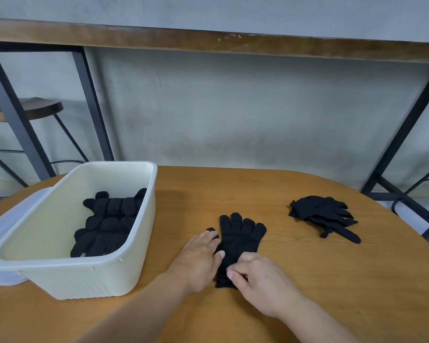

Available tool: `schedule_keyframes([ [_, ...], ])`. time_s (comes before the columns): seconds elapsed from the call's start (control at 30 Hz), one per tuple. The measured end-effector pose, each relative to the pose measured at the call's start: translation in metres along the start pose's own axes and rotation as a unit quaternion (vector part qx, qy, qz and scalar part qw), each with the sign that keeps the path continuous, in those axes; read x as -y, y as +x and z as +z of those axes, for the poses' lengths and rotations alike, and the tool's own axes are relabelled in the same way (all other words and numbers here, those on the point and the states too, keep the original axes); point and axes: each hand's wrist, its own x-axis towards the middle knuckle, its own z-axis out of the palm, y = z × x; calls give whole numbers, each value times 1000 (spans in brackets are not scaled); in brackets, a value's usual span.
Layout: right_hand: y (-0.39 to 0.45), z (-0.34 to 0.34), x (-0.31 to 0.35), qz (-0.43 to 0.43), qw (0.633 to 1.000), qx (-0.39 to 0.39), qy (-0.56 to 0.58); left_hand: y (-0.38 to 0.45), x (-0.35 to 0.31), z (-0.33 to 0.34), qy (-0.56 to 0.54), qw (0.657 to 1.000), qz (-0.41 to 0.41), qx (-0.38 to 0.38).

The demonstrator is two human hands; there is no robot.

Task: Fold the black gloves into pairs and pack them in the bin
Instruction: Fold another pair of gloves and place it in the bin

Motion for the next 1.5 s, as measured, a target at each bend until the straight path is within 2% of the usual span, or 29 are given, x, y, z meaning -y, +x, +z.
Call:
schedule_keyframes([
  [0.1, 3, -2, -3, 20, 1000, 10, 18, 13, 2, 3, 58, 997, -22, 50],
  [0.2, 4, -3, -1, 40, 997, 17, 56, 22, 3, -2, 96, 994, -29, 36],
  [0.3, 5, -4, -2, 48, 997, 20, 60, 36, -6, -6, 96, 995, 28, 10],
  [0.4, 7, -1, -7, 46, 997, 9, 61, 50, -16, -1, 81, 992, 79, 53],
  [0.5, 8, 3, -10, 41, 996, 7, 73, 65, -19, 2, 91, 990, 81, 73],
  [0.6, 9, 3, -12, 36, 995, 4, 96, 79, -24, -2, 90, 990, 99, 33],
  [0.7, 10, 2, -14, 38, 993, 7, 109, 86, -38, -5, 99, 982, 160, -7],
  [0.77, 10, 1, -14, 38, 993, 10, 112, 91, -45, -3, 156, 970, 181, 40],
  [0.87, 9, 1, -13, 39, 993, 16, 110, 103, -40, -4, 203, 962, 150, 99],
  [0.93, 9, 0, -13, 45, 993, 22, 107, 106, -30, -8, 156, 975, 144, 62],
  [1.0, 9, -2, -13, 69, 989, 34, 124, 101, -20, -11, 67, 988, 132, -43],
  [1.07, 12, -8, -14, 114, 974, 65, 182, 81, -14, -13, -16, 989, 99, -110],
  [1.13, 19, -19, -18, 172, 949, 64, 256, 55, -10, -10, -55, 990, 81, -98],
  [1.2, 31, -27, -29, 220, 928, 11, 301, 29, -9, -4, -64, 992, 84, -62],
  [1.27, 45, -31, -43, 275, 886, -24, 371, 14, -8, 0, -71, 992, 91, -47],
  [1.37, 65, -35, -62, 354, 804, -66, 473, 7, -7, -1, -70, 993, 89, -39],
  [1.43, 73, -39, -74, 383, 793, -125, 456, 4, -9, -3, -70, 994, 82, -33],
  [1.5, 73, -41, -75, 372, 793, -133, 463, 0, -10, -6, -84, 992, 75, -51],
])
